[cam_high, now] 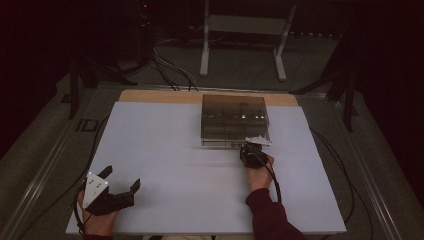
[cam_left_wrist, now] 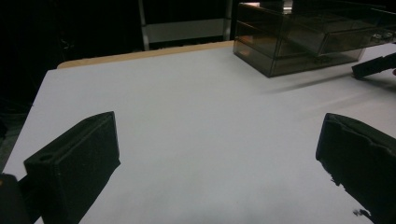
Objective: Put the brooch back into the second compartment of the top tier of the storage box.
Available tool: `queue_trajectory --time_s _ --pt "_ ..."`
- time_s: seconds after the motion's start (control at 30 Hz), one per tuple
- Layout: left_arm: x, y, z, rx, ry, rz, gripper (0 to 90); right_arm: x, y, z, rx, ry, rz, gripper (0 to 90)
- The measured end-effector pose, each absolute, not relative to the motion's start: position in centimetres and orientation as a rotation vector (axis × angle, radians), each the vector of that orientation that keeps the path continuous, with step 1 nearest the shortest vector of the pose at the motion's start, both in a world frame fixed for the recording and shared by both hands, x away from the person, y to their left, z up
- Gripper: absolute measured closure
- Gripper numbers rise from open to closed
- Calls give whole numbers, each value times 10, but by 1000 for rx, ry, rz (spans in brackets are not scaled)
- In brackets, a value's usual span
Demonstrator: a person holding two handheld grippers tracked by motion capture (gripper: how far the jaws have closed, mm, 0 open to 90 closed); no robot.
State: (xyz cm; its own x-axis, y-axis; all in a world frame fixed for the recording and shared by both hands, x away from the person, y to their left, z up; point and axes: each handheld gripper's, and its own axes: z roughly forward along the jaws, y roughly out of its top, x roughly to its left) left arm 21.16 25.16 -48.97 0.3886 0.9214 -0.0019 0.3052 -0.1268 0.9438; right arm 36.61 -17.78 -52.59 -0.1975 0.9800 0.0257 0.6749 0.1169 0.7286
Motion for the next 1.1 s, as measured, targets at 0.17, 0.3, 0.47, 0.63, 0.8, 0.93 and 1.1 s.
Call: queue_trajectory --time_s 0.17,0.3,0.47,0.63,0.8,0.93,1.1 --pt "212 252 -490 1654 1101 777 5 363 -177 -523 1587 1962 886 818" --pt "211 252 -490 1654 1100 778 5 360 -177 -522 1575 1983 896 818" --pt "211 252 -490 1654 1102 777 5 359 -178 -519 1576 1999 926 819" --pt "212 252 -490 1656 1100 778 5 355 -180 -514 1579 2023 974 819" --pt "212 252 -490 1655 1100 778 5 353 -180 -511 1580 2036 987 819" --pt "212 252 -490 1656 1101 777 5 351 -181 -508 1568 2048 998 818" --pt "212 251 -490 1658 1099 778 5 348 -180 -505 1553 2068 1004 818"
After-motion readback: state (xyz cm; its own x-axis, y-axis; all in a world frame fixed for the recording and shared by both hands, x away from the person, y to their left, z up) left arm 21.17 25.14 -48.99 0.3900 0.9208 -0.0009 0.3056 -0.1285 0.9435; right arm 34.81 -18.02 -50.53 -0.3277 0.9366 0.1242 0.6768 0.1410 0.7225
